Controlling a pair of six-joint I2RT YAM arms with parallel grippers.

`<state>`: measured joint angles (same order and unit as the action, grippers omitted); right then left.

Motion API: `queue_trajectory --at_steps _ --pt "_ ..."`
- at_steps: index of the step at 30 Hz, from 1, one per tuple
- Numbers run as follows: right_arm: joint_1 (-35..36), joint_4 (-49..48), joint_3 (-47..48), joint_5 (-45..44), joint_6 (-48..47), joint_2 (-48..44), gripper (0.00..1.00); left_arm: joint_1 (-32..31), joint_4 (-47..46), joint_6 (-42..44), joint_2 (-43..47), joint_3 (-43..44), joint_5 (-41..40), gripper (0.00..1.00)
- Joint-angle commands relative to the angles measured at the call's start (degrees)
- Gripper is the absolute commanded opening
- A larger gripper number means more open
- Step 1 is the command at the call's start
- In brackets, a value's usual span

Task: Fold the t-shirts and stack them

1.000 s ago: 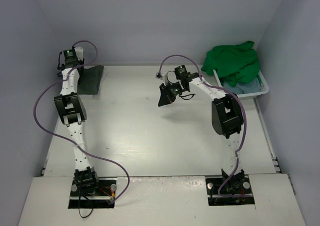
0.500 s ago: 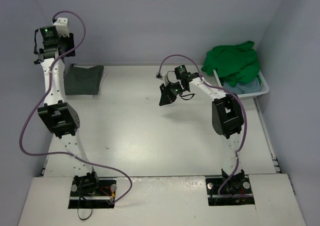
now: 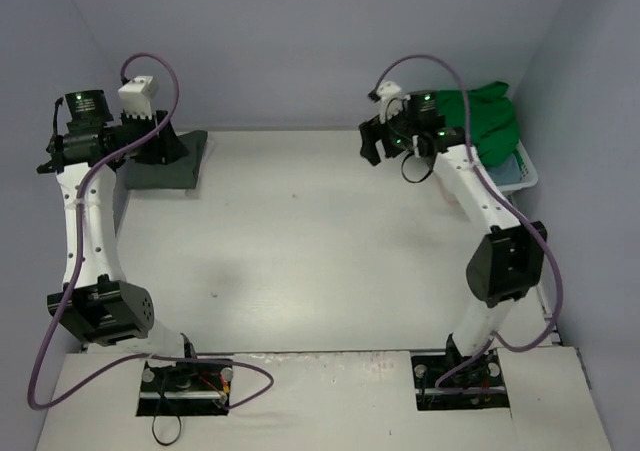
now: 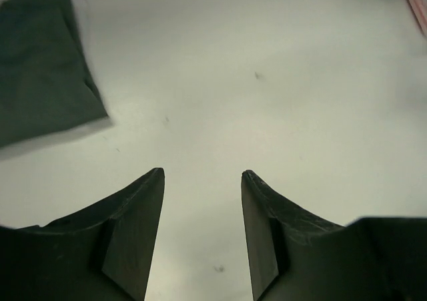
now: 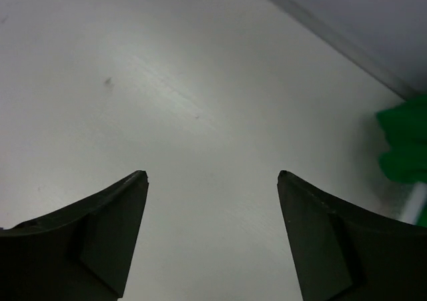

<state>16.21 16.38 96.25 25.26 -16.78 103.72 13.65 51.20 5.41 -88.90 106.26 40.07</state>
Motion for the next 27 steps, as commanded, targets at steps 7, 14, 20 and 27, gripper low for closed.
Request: queue_trajectory --at_steps 7,14,20,27 --pt "-8.82 -4.71 -1.15 -9.08 4.13 -9.5 0.83 -0.2 4.17 3.47 8.92 -15.28 5.54 0.45" --pt "-11.89 -5.39 -4.31 -19.89 0.43 -7.32 0.97 -0.29 4.08 5.66 11.21 -20.39 2.56 0.45" --pt "-17.6 -5.92 -2.91 -24.45 -1.4 -0.91 0.79 -0.29 6.02 8.56 12.25 -21.7 1.06 0.45" --pt "-17.88 -6.01 -0.1 -36.67 -6.6 5.26 0.66 -0.29 3.47 10.06 14.02 -29.0 0.18 0.45"
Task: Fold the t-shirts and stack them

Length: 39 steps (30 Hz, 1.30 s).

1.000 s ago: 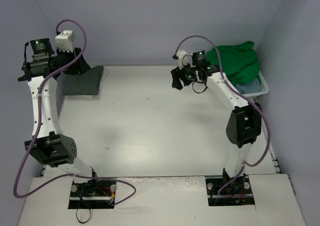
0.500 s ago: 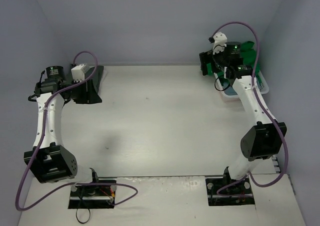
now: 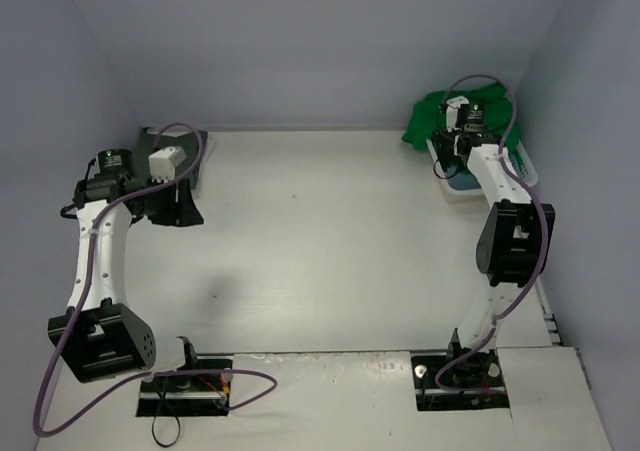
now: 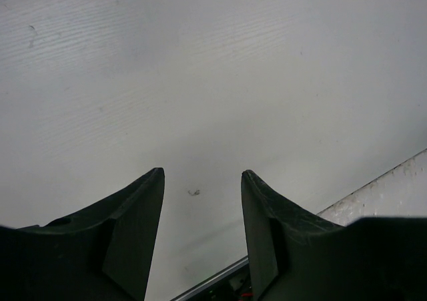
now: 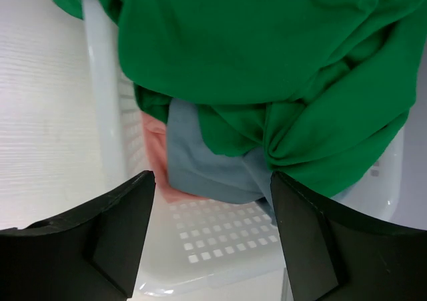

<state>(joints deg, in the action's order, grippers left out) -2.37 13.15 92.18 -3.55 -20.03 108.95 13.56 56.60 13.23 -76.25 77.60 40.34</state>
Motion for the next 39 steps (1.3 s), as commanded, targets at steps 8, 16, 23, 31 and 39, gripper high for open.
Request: queue_trajectory --at_steps 8,16,23,31,39 --pt "0.61 -5.5 2.74 -9.81 -8.18 1.0 0.68 -0.2 -3.86 1.88 2.24 -1.75 0.09 0.44" --pt "0.61 -8.31 2.48 -8.58 -10.81 2.14 0.68 -0.2 -5.0 1.97 2.24 -2.89 1.23 0.44" --pt "0.7 -9.72 4.58 -7.35 -14.07 6.89 0.68 -0.2 -5.97 1.88 1.89 -3.86 1.15 0.44" --pt "1.49 -9.89 9.41 -7.7 -14.42 11.28 0.68 -0.12 -6.33 1.97 1.28 -4.04 1.23 0.44" --pt "2.02 -10.25 11.97 -8.75 -13.46 12.52 0.64 -0.2 -6.76 1.71 0.4 -4.04 0.97 0.44"
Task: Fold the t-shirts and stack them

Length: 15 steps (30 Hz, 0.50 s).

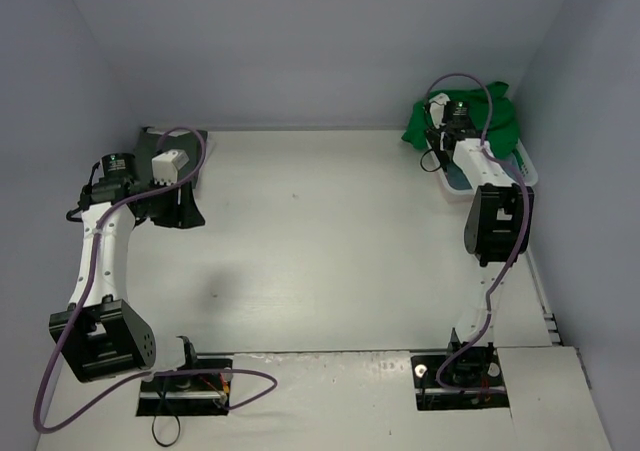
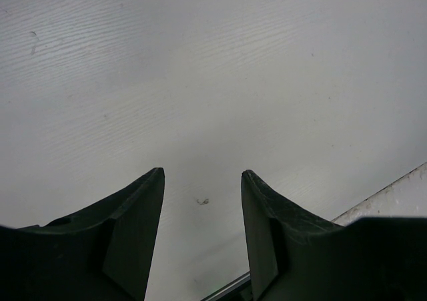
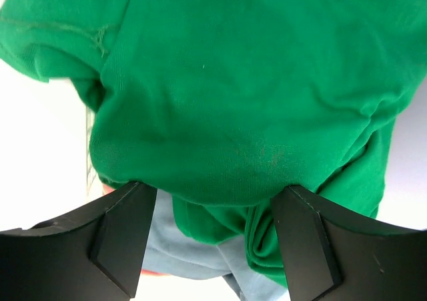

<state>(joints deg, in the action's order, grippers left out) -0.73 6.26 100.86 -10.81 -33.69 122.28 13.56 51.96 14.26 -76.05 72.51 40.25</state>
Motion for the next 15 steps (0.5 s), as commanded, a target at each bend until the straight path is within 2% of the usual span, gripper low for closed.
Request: queue_trajectory --at_steps 1,9,15 --pt "0.38 -3.36 3.47 -1.93 0.38 -0.99 0.64 -0.2 -2.04 0.59 0.11 1.05 1.15 0.45" --pt "0.38 -5.2 1.45 -4.57 -0.05 -5.12 0.65 -0.2 -1.96 0.33 0.55 1.14 0.97 0.44" --pt "0.38 -8.19 1.36 -6.24 -1.9 -4.25 0.65 -0.2 -1.78 0.24 0.38 1.05 1.15 0.44"
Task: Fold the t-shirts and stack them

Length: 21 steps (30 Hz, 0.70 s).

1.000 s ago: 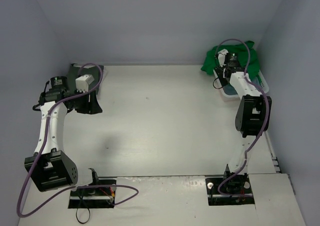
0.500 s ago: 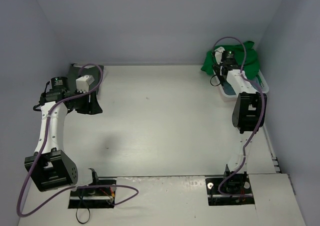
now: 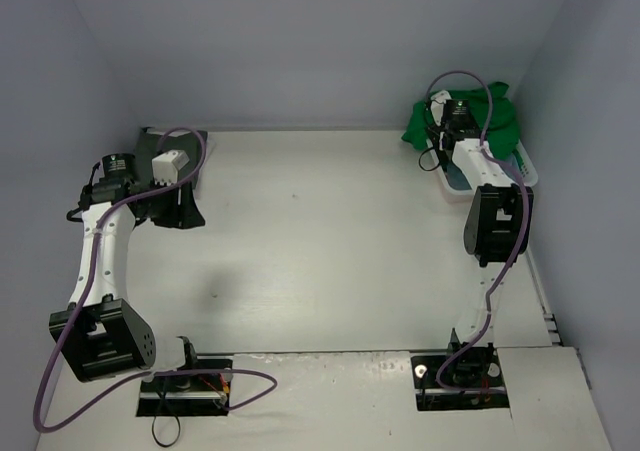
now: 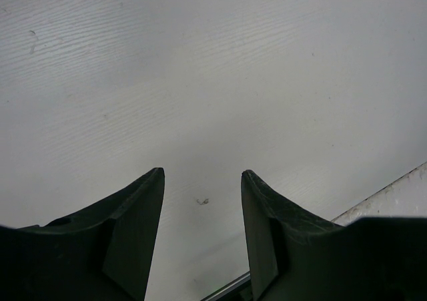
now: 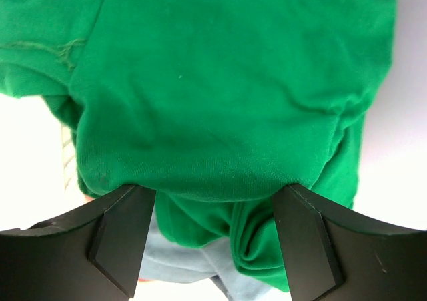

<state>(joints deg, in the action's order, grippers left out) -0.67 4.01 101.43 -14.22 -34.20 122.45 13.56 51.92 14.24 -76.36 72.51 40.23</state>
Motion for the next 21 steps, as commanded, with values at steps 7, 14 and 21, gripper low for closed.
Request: queue_trajectory --at_steps 7,14,21 --pt "1.98 -7.35 2.02 -3.18 -1.05 -2.75 0.24 -0.12 -1.91 0.35 0.24 0.79 1.17 0.45" --pt "4.7 -7.09 -3.41 -2.92 -0.26 -7.48 0.0 -0.11 -1.91 0.35 0.07 0.44 0.9 0.44" --pt "11.38 2.13 -7.91 1.38 1.32 -23.91 0.0 -0.11 -1.74 0.35 0.68 -0.61 1.08 0.44"
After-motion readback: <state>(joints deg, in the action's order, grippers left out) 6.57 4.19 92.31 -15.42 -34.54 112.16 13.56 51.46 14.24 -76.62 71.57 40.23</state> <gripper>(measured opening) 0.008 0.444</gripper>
